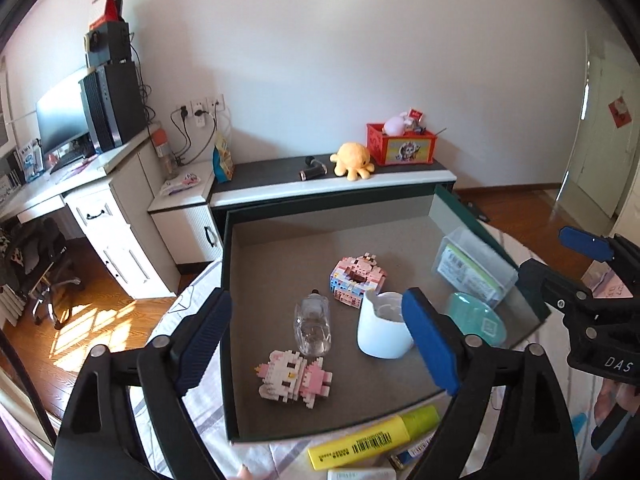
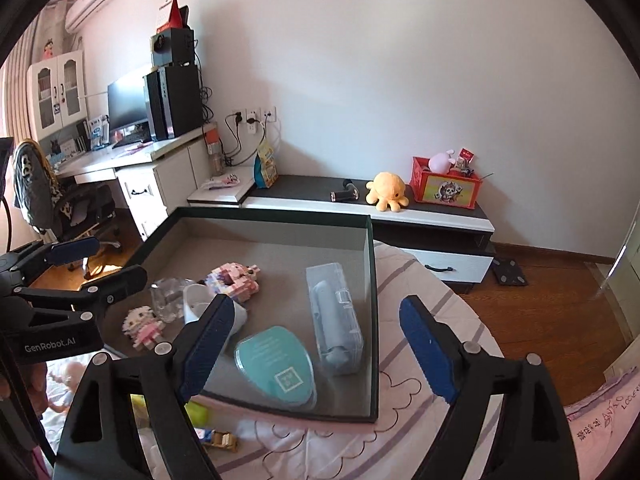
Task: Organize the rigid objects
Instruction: 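Lift both open tools up and away from the pink box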
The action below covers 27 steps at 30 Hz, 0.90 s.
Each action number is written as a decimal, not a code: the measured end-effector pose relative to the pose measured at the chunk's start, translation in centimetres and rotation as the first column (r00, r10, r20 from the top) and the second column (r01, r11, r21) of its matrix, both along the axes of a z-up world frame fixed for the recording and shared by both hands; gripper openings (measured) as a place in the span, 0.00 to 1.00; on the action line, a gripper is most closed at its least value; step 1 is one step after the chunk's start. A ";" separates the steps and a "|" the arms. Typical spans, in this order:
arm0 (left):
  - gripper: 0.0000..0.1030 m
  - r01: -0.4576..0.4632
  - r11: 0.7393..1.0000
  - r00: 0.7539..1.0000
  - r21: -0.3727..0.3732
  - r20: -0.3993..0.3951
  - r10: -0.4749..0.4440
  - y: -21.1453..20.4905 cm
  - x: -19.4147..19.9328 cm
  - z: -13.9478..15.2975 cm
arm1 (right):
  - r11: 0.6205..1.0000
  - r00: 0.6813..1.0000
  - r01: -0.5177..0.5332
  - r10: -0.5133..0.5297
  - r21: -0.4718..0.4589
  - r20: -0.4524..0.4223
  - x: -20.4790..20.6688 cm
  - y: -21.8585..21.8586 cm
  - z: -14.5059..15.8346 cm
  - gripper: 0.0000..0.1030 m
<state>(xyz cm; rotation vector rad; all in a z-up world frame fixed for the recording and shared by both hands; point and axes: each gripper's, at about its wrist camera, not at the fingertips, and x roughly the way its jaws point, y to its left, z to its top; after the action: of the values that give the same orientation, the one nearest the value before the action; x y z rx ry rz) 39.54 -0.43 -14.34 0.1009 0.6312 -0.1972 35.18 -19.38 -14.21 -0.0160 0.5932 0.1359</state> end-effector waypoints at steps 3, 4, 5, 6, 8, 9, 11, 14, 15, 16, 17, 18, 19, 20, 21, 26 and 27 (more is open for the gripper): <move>1.00 -0.017 1.000 0.997 -0.026 0.078 0.019 0.5 -4.3 1.9 | 1.000 0.998 -0.006 0.005 0.017 0.059 -3.8 0.7 1.6 0.93; 1.00 -0.021 0.999 0.995 -0.040 0.096 0.025 0.7 -5.9 2.4 | 1.000 0.997 -0.003 0.002 0.015 0.073 -5.0 0.9 2.0 0.99; 1.00 -0.020 0.998 0.993 -0.054 0.113 0.026 1.0 -7.3 2.8 | 1.000 0.995 -0.011 0.009 0.015 0.094 -6.3 1.2 2.4 1.00; 1.00 -0.023 0.998 0.991 -0.062 0.131 0.031 1.1 -8.8 3.2 | 1.000 0.994 -0.013 0.012 0.015 0.113 -7.6 1.5 2.8 1.00; 1.00 -0.034 0.997 0.987 -0.073 0.157 0.045 1.6 -11.4 3.7 | 1.000 0.990 -0.012 0.009 0.021 0.143 -10.0 1.7 3.4 1.00; 1.00 -0.037 0.997 0.985 -0.070 0.166 0.048 1.6 -12.7 3.9 | 1.000 0.988 -0.009 0.006 0.020 0.152 -11.1 1.9 3.7 1.00; 1.00 -0.047 0.997 0.980 -0.069 0.189 0.059 1.7 -15.4 4.0 | 1.000 0.986 0.003 -0.005 0.012 0.169 -13.3 2.1 4.0 1.00; 1.00 -0.067 0.995 0.972 -0.070 0.219 0.080 1.6 -19.0 4.3 | 1.000 0.981 0.017 -0.018 0.006 0.195 -16.6 2.2 4.3 1.00; 1.00 -0.065 0.995 0.972 -0.076 0.221 0.081 1.7 -20.0 4.3 | 1.000 0.978 0.023 -0.024 0.008 0.206 -17.7 2.2 4.4 1.00; 1.00 -0.065 0.994 0.971 -0.084 0.223 0.082 1.7 -21.0 4.3 | 1.000 0.977 0.027 -0.028 0.007 0.213 -18.8 2.2 4.6 1.00; 1.00 -0.065 0.994 0.971 -0.090 0.225 0.084 1.8 -21.9 4.4 | 0.999 0.974 0.032 -0.032 0.004 0.223 -19.8 2.2 4.8 1.00; 1.00 -0.066 0.993 0.970 -0.095 0.226 0.086 1.8 -22.8 4.4 | 0.999 0.971 0.039 -0.038 0.001 0.235 -20.7 2.2 5.0 1.00; 1.00 -0.073 0.992 0.969 -0.101 0.230 0.095 1.8 -23.7 4.5 | 0.999 0.969 0.046 -0.044 -0.002 0.245 -21.6 2.3 5.2 1.00; 1.00 -0.082 0.991 0.966 -0.103 0.237 0.105 1.7 -24.5 4.7 | 0.999 0.966 0.050 -0.047 -0.004 0.255 -22.5 2.3 5.4 1.00; 1.00 -0.090 0.990 0.963 -0.105 0.246 0.113 1.7 -25.3 4.9 | 0.999 0.964 0.053 -0.051 -0.001 0.261 -23.2 2.0 5.6 1.00; 1.00 -0.123 0.989 0.936 -0.085 0.321 0.144 1.3 -29.3 6.1 | 0.998 0.951 0.060 -0.061 0.013 0.304 -26.5 1.8 6.5 1.00; 1.00 -0.131 0.988 0.930 -0.080 0.336 0.150 1.3 -29.9 6.3 | 0.998 0.948 0.063 -0.064 0.012 0.311 -27.1 1.9 6.5 1.00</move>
<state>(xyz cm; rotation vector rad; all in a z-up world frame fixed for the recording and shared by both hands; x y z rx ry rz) 9.61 0.83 -8.07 0.0333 0.2835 -0.0554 8.10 -17.46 -7.69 -0.0158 0.2769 0.0690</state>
